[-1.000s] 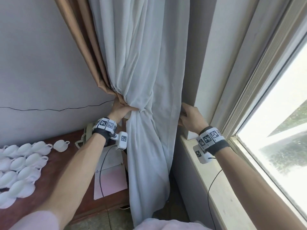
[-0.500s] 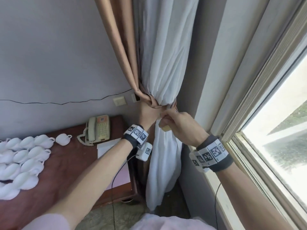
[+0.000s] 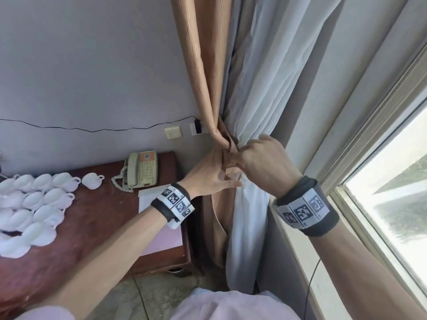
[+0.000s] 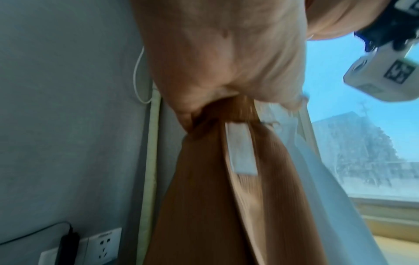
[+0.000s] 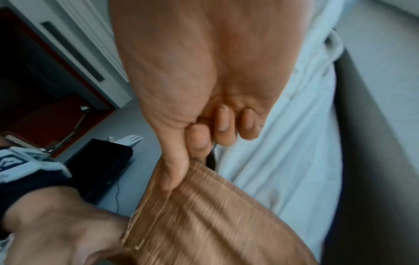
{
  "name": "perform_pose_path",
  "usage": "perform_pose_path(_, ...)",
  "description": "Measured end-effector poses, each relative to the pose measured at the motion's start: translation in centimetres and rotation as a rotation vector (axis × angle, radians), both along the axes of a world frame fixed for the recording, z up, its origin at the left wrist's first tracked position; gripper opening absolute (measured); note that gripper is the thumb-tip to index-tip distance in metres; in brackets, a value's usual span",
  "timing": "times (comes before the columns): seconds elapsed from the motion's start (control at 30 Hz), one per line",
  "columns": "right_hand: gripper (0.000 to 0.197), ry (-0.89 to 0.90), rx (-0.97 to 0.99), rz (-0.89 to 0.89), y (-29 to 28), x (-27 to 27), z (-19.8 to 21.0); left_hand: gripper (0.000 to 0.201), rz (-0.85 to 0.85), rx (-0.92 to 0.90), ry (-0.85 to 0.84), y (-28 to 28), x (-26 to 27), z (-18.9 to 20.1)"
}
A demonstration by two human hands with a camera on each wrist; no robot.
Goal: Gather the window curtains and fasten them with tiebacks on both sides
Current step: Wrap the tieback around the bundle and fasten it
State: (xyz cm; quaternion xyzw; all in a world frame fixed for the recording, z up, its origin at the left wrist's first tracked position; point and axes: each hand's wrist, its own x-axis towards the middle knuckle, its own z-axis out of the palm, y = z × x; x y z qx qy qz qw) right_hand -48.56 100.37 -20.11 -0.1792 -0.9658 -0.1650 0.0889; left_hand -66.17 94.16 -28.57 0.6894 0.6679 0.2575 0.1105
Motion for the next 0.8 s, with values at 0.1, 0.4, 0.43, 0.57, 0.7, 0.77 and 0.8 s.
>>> perform_pose_path(0.1,0.029,0.102,0.165,0.206,-1.7,-0.3,0.6,0.067,0.042,-0.076,0.072,-2.3,-1.1,0.9)
perform_pose_path(0.4,0.042,0.062,0.28,0.517,-3.8,-1.8,0.4,0.046,0.364,0.111,0.211,-4.5,-1.8,1.3)
perform_pose_path(0.43,0.041,0.03,0.274,0.525,-3.9,-1.9,0.3,0.051,0.363,0.124,0.228,-4.4,-1.6,1.1)
perform_pose_path(0.57,0.033,-0.015,0.249,0.398,-3.1,-2.0,0.9,0.052,0.28,0.204,0.028,-4.4,-1.1,-0.1)
perform_pose_path(0.7,0.017,0.11,0.12,0.218,-0.3,-0.5,1.7,0.053,0.26,0.305,-0.041,-4.0,-1.6,-0.9)
perform_pose_path(0.77,0.012,0.112,0.002,0.153,1.1,0.8,1.6,0.048,0.205,0.38,0.01,-3.6,-1.7,-0.9)
perform_pose_path(0.8,0.009,0.11,-0.058,0.135,1.7,1.3,1.4,0.045,0.177,0.424,0.059,-3.3,-1.6,-0.7)
